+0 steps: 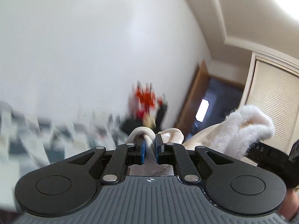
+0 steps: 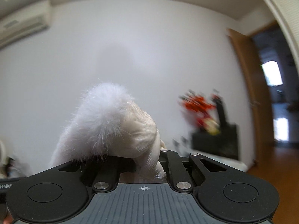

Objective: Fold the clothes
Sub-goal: 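Lift the robe with both grippers and carry it to the geometric-patterned table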

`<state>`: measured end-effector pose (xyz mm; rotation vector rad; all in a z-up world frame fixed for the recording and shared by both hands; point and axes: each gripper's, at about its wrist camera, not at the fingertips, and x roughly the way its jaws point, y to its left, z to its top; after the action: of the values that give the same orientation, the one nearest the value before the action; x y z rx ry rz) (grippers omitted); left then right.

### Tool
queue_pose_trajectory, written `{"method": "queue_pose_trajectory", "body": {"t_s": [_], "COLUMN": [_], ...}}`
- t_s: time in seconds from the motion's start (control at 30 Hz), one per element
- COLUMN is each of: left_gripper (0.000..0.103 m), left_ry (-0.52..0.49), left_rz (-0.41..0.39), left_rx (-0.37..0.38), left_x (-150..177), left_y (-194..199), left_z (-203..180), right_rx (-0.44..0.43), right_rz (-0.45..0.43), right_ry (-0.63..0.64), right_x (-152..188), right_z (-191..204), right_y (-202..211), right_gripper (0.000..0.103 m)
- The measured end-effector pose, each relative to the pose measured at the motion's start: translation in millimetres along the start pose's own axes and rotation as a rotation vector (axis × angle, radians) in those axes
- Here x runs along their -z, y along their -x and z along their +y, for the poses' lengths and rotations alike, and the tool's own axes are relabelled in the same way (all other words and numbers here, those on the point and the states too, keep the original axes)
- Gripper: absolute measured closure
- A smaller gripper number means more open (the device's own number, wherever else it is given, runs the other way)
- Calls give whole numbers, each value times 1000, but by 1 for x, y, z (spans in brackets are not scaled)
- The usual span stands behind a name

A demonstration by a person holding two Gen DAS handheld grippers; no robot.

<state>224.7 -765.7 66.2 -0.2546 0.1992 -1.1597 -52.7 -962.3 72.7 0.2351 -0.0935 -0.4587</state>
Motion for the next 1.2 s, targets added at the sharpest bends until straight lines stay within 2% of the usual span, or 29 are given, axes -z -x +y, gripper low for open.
{"method": "queue_pose_trajectory", "body": {"t_s": [0.1, 0.3, 0.43, 0.53, 0.6, 0.7, 0.8, 0.9, 0.97, 1.03, 1.07, 1.13, 1.2], "left_gripper": [92, 92, 92, 91, 91, 90, 85, 68, 41, 37, 33, 23, 19], "left_ry": [-76, -112, -96, -47, -14, 35, 96, 119, 167, 210, 211, 196, 214], "left_rz": [-101, -247, -275, -239, -216, -180, -85, 67, 167, 223, 222, 212, 200], "left_rx": [-35, -74, -75, -115, -142, -182, -292, -390, -429, -454, -459, -477, -499], "left_x": [-44, -108, -141, -139, -137, -135, -96, -47, -21, -4, 0, 1, -9], "left_y": [-12, -35, -62, -100, -125, -162, -206, -250, -270, -279, -277, -265, -252], "left_z": [1, 19, 51, 94, 122, 165, 211, 248, 271, 290, 296, 305, 322], "right_rx": [-100, -168, -189, -204, -202, -175, -141, -116, -68, -9, 20, 47, 63], "right_rz": [-18, -86, -89, -91, -72, 33, 199, 395, 512, 610, 641, 663, 666], "right_ry": [1, 47, 68, 89, 117, 135, 170, 184, 185, 203, 210, 195, 176], "right_x": [-38, -92, -119, -137, -133, -97, -32, 40, 83, 120, 135, 154, 166], "right_z": [16, 57, 79, 95, 104, 106, 107, 107, 106, 104, 102, 98, 92], "right_y": [-28, -95, -174, -236, -280, -362, -433, -502, -534, -560, -568, -572, -572], "right_gripper": [92, 92, 92, 92, 92, 91, 91, 90, 85, 70, 66, 45, 32]}}
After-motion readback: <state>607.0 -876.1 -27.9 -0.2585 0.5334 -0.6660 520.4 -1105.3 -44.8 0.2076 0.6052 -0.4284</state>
